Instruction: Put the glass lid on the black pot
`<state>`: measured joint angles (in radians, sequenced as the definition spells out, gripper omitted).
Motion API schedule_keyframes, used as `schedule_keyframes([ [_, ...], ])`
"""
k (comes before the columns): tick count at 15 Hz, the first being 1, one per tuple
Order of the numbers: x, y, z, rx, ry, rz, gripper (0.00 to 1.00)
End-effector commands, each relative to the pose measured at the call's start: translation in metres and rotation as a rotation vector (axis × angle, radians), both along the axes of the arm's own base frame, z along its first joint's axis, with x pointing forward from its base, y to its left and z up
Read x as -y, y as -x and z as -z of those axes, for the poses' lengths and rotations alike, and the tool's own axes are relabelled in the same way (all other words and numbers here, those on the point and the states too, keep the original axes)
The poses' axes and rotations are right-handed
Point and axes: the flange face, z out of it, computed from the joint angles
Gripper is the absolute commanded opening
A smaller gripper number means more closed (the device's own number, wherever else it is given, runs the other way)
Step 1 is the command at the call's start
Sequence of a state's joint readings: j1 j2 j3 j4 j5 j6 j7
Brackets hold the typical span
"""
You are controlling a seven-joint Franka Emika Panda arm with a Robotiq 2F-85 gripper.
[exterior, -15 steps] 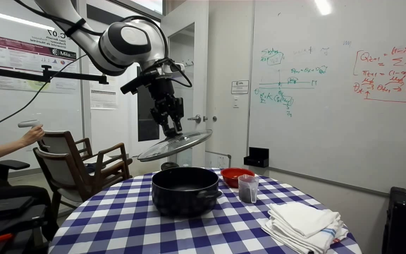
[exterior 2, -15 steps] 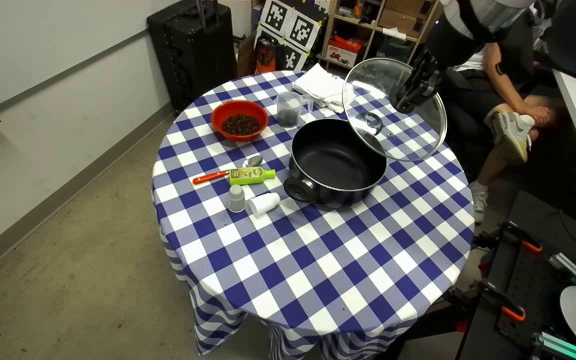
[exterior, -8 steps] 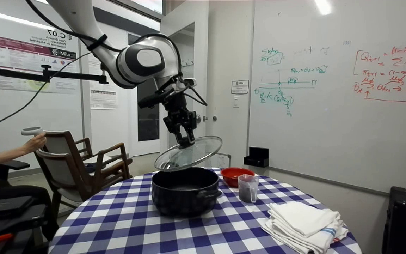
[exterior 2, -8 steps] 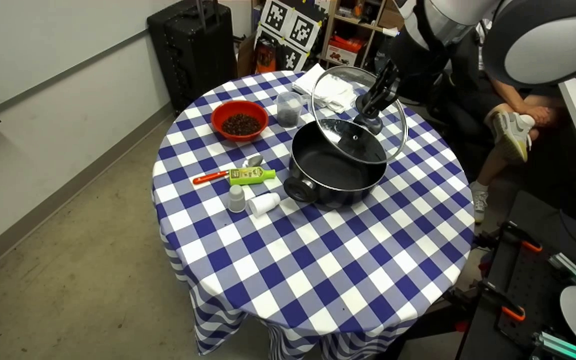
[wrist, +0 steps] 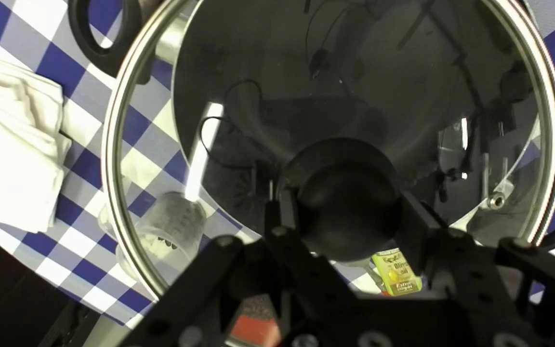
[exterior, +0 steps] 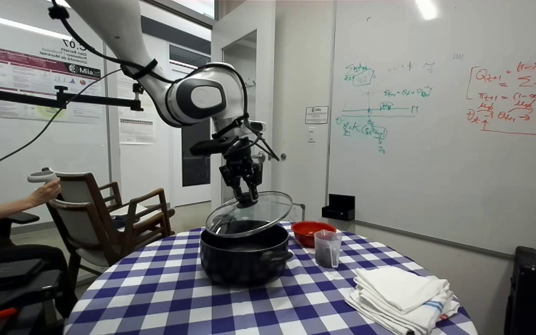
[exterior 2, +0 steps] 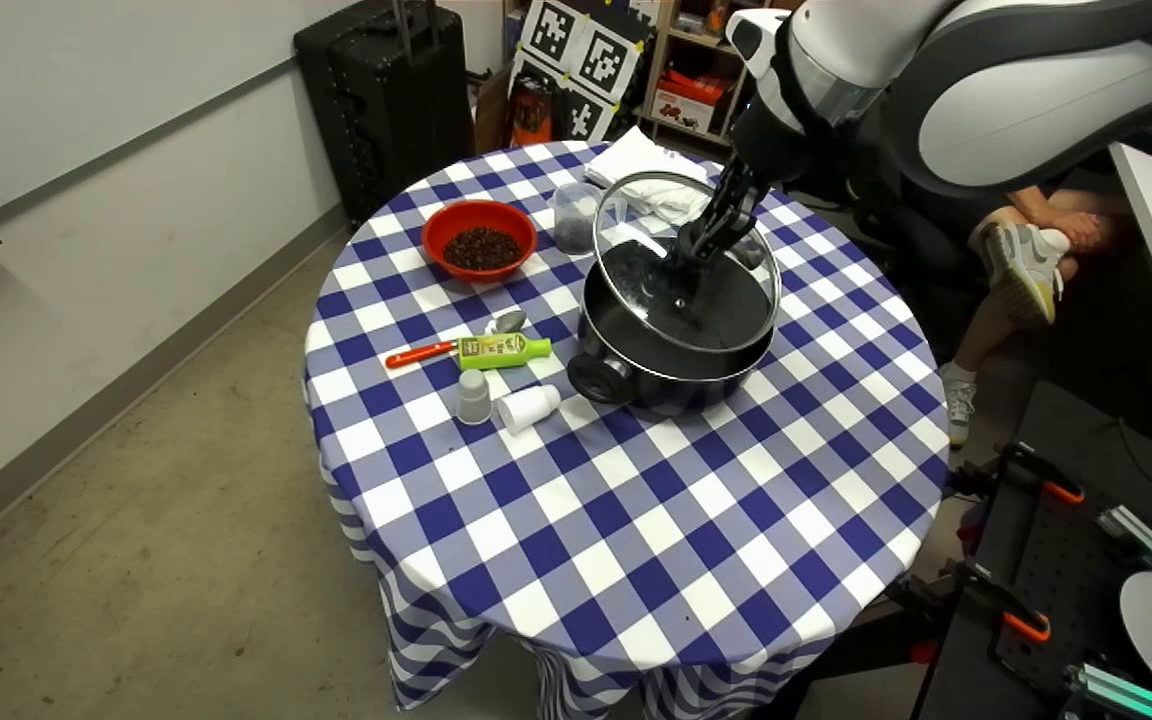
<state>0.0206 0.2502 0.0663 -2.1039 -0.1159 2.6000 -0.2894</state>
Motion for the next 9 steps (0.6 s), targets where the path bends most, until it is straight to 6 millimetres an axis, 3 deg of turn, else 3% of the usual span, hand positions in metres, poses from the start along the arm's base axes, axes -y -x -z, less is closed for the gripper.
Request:
schedule_keyframes([
  [1, -0.002, -0.013, -0.004, 0.018, -0.015, -0.021, 0.26],
  [9, 0.002, -0.015, 0.016, -0.03, 0.017, -0.024, 0.26],
])
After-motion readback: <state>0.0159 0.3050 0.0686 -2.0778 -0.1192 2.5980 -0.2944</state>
